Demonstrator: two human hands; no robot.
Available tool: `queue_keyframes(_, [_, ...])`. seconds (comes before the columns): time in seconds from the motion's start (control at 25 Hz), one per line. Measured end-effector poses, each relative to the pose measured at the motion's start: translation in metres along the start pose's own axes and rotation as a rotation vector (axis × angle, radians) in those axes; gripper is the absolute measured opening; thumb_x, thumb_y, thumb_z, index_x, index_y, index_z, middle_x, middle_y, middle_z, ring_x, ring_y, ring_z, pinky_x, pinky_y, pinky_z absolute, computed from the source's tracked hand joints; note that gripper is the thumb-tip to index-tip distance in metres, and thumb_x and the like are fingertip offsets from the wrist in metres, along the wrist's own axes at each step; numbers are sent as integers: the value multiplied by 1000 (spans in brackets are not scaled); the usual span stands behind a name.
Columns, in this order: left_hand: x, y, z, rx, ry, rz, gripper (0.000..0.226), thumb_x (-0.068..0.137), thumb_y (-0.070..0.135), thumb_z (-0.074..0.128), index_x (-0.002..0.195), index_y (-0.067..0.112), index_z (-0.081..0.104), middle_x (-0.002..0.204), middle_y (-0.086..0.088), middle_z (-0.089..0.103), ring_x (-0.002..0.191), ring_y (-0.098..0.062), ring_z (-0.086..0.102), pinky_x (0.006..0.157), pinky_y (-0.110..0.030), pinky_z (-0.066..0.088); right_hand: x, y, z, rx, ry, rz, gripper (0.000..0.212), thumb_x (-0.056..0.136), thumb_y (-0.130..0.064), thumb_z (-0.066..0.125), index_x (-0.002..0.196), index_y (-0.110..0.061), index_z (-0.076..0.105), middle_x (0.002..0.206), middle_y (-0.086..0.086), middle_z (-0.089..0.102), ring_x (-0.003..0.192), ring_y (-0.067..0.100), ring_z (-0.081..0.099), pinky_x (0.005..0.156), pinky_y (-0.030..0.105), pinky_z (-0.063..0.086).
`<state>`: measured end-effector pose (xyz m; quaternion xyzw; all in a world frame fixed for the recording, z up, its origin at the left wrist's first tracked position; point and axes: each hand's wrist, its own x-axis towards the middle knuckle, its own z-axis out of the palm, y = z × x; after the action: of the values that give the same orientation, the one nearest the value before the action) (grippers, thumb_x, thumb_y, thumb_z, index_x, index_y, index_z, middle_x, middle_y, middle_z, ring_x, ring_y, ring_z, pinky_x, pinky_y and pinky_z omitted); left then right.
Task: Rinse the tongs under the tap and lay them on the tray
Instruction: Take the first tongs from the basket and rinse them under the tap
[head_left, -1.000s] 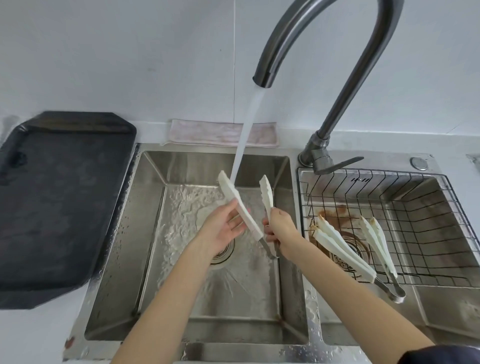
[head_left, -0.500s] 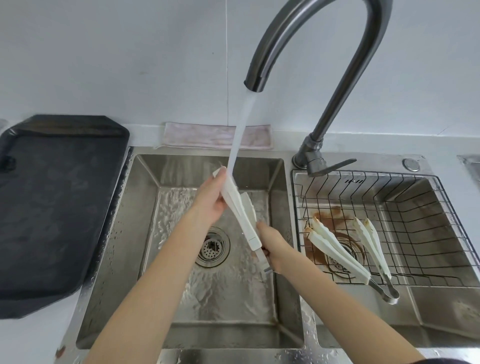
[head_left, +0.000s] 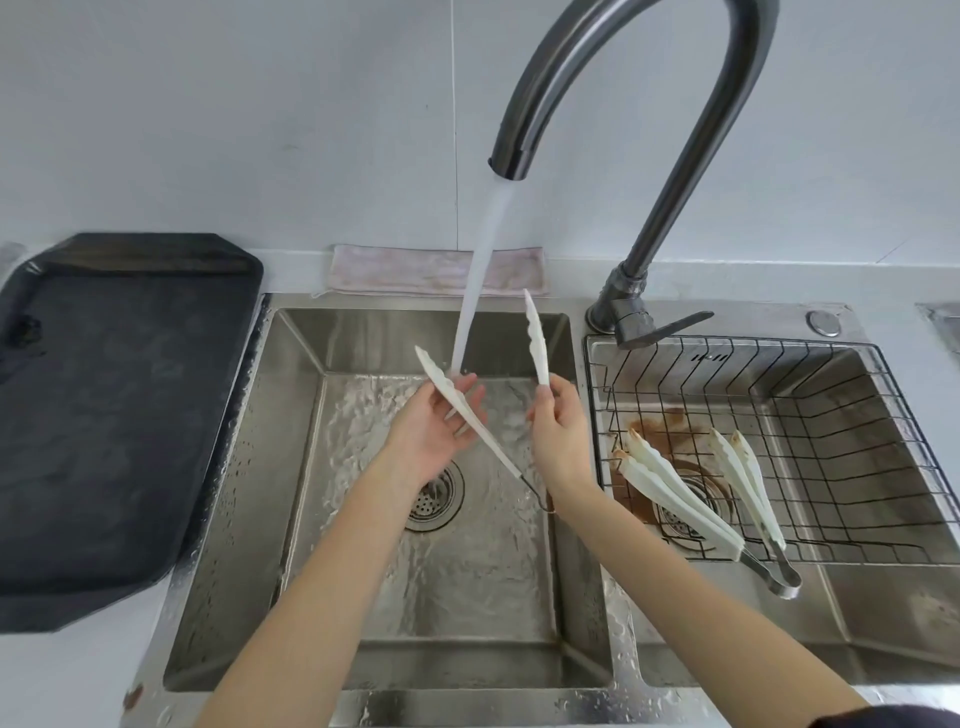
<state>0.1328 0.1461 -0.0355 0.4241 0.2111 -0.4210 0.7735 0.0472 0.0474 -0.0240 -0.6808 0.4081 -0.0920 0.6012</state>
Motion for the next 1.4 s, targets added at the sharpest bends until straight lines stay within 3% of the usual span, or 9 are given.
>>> queue_keyframes(0.12, [-6, -5, 7, -24, -42, -19, 20, 92, 23, 46, 83, 9, 58, 96, -4, 63, 91, -18, 61, 81, -38, 48, -6, -10, -1, -16, 7, -161, 32, 97, -21, 39, 128, -12, 45, 68, -12, 48, 53, -1, 48, 48, 10, 37])
queue_keyframes(0.24, [-5, -3, 10, -72, -46, 5, 29, 96, 29, 37, 91, 8, 57, 101, -5, 61, 92, -19, 61, 78, -39, 49, -8, -11, 1, -19, -20, -258, 29, 97, -16, 41, 125, -9, 45, 69, -14, 47, 53, -15, 50, 50, 5, 39])
queue_keyframes(0.36, [-3, 3, 10, -19, -62, 56, 30, 98, 26, 34, 106, 6, 54, 104, -5, 60, 96, -17, 59, 82, -40, 48, -9, -10, 2, -42, -71, -293, 29, 96, -15, 42, 124, -10, 44, 79, -14, 50, 56, -13, 51, 50, 6, 39])
queue_keyframes(0.56, [-10, 23, 7, 149, -64, 214, 13, 96, 17, 40, 97, 19, 53, 94, -3, 59, 88, -16, 59, 77, -35, 47, -5, -13, 8, -26, -107, -224, 29, 98, -16, 40, 126, -10, 41, 102, -4, 60, 77, -6, 55, 57, 0, 43])
queue_keyframes(0.72, [-21, 36, -9, 193, -37, 321, 14, 94, 18, 45, 105, 24, 52, 103, 7, 59, 97, -13, 57, 79, -33, 48, -4, -23, 21, -46, -182, -229, 31, 98, -17, 40, 127, -8, 42, 108, -2, 62, 73, -4, 55, 53, 0, 43])
queue_keyframes(0.92, [-36, 49, -32, 201, 64, 395, 12, 93, 21, 47, 98, 31, 52, 102, 12, 60, 99, -8, 56, 88, -32, 43, -2, -31, 42, -129, -243, -202, 37, 97, -22, 44, 131, -8, 45, 123, 4, 62, 99, 8, 54, 80, 15, 42])
queue_keyframes(1.04, [-36, 51, -43, 248, 101, 425, 14, 91, 22, 51, 103, 30, 51, 100, 11, 62, 95, -9, 59, 86, -31, 44, -3, -27, 49, -146, -273, -153, 36, 96, -24, 48, 128, -9, 49, 121, 5, 63, 105, 13, 58, 85, 20, 42])
queue_keyframes(1.24, [-32, 33, -54, 376, 155, 437, 37, 88, 17, 57, 124, 21, 49, 105, 0, 62, 92, -15, 61, 80, -26, 51, 1, -11, 47, -156, -286, -14, 22, 95, -19, 46, 112, -13, 58, 91, -4, 67, 100, 18, 67, 92, 41, 53])
queue_keyframes(1.4, [-22, 6, -63, 564, 198, 370, 52, 88, 7, 56, 137, 18, 41, 103, -5, 57, 96, -20, 59, 81, -24, 51, 5, 8, 38, -164, -322, 148, 17, 95, -14, 44, 103, -14, 58, 81, -1, 62, 95, 24, 68, 91, 44, 55])
